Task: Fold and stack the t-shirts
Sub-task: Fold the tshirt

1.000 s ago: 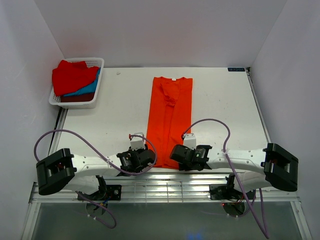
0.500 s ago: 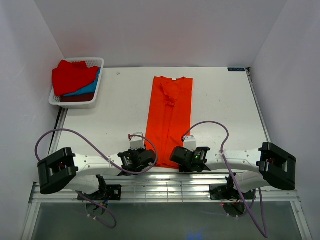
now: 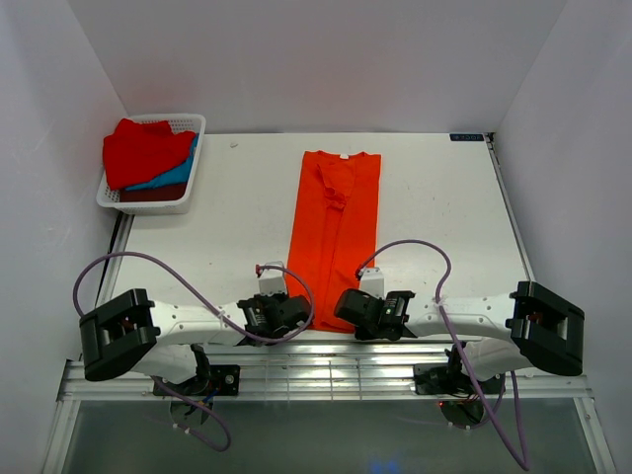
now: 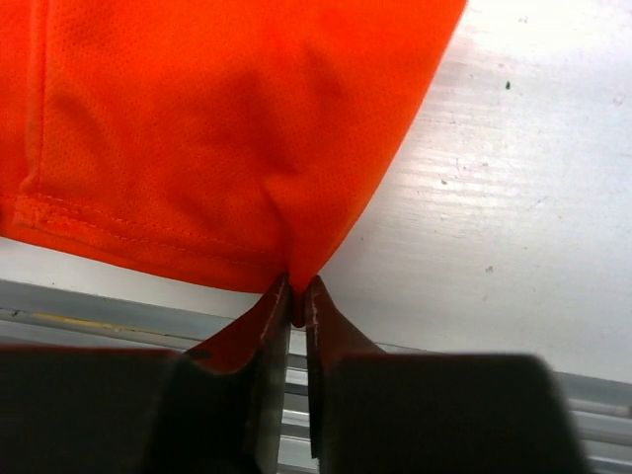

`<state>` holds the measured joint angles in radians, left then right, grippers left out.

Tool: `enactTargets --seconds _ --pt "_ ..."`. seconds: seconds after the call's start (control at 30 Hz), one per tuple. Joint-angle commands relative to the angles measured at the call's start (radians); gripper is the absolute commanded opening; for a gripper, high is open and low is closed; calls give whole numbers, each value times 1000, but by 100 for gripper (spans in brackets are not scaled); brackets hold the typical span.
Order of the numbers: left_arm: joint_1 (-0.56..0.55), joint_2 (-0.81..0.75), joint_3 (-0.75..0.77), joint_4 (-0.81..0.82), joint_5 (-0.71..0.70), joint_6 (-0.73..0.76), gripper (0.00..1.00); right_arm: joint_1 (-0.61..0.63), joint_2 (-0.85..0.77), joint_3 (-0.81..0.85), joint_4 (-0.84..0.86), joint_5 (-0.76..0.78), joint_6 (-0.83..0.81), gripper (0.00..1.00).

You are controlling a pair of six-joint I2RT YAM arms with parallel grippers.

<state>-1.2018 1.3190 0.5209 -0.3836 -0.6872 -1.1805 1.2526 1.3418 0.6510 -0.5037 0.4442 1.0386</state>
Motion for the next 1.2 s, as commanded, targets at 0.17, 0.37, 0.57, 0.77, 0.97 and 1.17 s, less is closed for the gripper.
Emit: enactTargets --seconds 0.17,0.37,0.57,0.77,0.97,1.17 --pt "-15 51 59 -41 57 44 0 8 68 48 -54 43 -15 8" --pt "-13 23 187 -86 -50 143 0 7 7 145 -124 185 -54 8" --pt "27 46 307 -66 -132 269 0 -54 -32 216 -141 281 -156 8" --pt "162 72 327 78 -77 400 0 -169 -15 298 -124 327 -299 8" --pt "295 112 363 253 38 548 0 -340 14 318 75 249 -498 8" --pt "378 275 514 307 113 648 0 -467 149 406 201 159 -672 8"
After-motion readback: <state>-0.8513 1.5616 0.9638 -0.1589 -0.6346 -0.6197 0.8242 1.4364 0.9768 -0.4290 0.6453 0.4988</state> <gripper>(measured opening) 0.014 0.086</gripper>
